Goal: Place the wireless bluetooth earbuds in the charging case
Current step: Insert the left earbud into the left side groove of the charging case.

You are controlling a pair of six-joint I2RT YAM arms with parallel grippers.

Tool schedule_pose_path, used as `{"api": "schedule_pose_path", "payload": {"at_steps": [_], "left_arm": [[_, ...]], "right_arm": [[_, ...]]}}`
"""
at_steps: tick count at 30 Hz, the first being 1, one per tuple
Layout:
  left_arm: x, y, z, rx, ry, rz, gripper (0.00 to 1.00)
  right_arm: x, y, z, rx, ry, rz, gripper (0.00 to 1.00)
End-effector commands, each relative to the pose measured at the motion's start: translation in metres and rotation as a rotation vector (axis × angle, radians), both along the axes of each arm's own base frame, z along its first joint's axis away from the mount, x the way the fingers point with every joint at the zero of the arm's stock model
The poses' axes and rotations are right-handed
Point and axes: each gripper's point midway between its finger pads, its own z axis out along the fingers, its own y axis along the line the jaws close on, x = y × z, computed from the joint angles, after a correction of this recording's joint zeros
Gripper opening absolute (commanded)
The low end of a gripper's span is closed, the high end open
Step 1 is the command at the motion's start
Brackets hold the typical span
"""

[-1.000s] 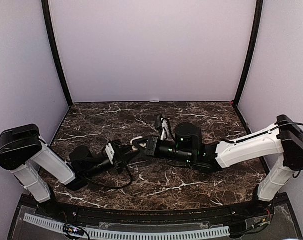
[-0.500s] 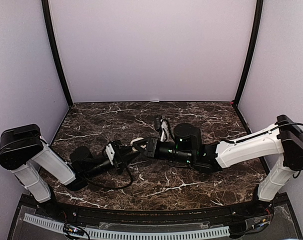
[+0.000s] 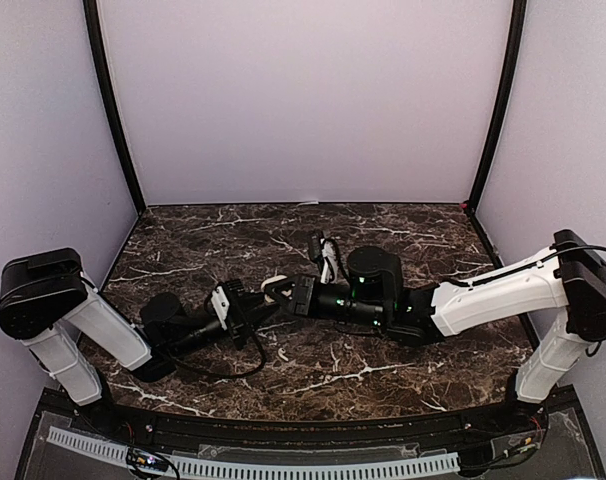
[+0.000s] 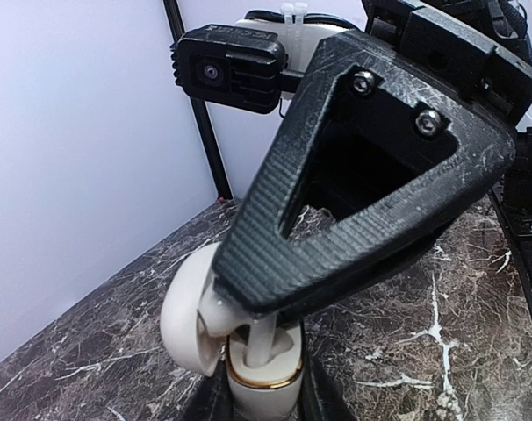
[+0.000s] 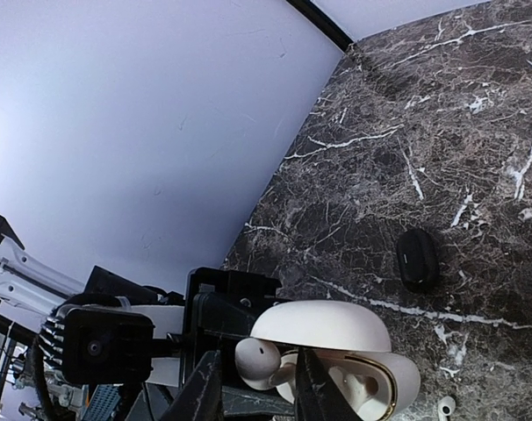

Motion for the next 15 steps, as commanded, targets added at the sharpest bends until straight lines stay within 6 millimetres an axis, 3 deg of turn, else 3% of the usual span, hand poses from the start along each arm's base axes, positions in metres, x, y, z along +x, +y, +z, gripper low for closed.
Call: {"api": "schedule_pose_path", "payload": {"at_steps": [1,15], "left_arm": [[-0.001,0.0,0.0158,-0.055,-0.021,-0.001,0.08],[0.0004,-0.0002,0.0181,-0.068,-0.013,0.004,0.08]], "right_arm": [[-0.0006,0.0014,0.0143,0.014,-0.029,-0.003,0.29],[-0.0006,-0.0022,0.0128,0.005,-0.038,-0.01,0.35]]}}
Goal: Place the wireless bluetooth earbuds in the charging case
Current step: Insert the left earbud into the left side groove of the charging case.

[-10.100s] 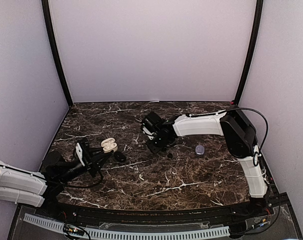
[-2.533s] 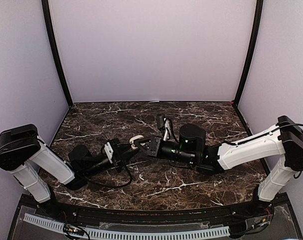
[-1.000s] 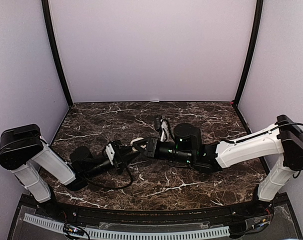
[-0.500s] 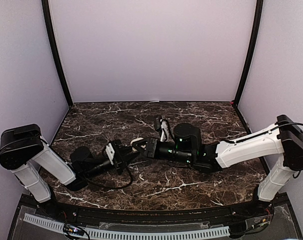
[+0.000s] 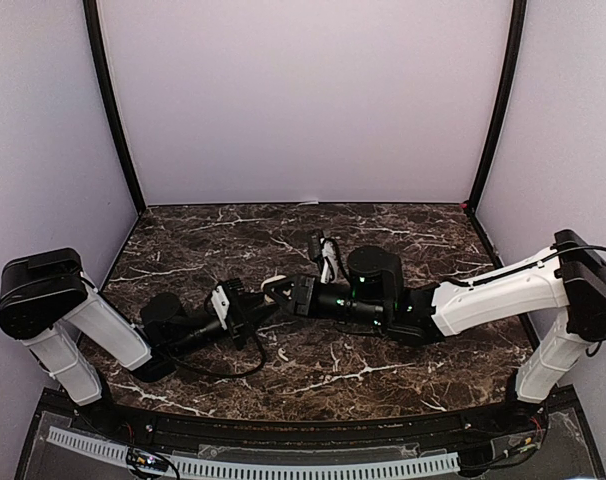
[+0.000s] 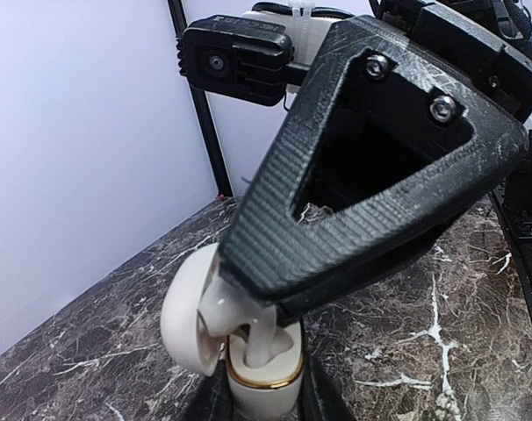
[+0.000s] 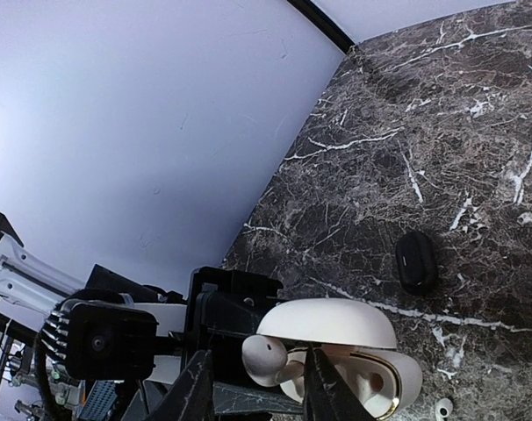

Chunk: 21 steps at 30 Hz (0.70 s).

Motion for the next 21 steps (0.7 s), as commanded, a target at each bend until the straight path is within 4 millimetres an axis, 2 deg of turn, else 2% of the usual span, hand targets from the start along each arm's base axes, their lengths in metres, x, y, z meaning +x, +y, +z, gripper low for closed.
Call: {"api": "schedule_pose_path", "payload": {"at_steps": [1,16,18,21], "left_arm": [[-0.001,-0.001,0.019,-0.066,-0.028,-0.001,0.08],[0.0,0.001,0.018,-0.086,0.001,0.002,0.08],[0.0,0.001,0.018,-0.088,0.005,0.002,0.08],[0.0,0.001,0.018,-0.091,0.007,0.004,0.08]], "right_arm": [[-0.001,-0.002,0.011,0.008,-0.024,-0.011,0.35],[-0.001,-0.005,0.005,0.0,-0.025,-0.017,0.39],[-0.002,-0.009,0.019,0.027,-0.037,-0.019,0.39],[-0.002,-0.011,0.019,0.027,-0.038,-0.026,0.39]]}}
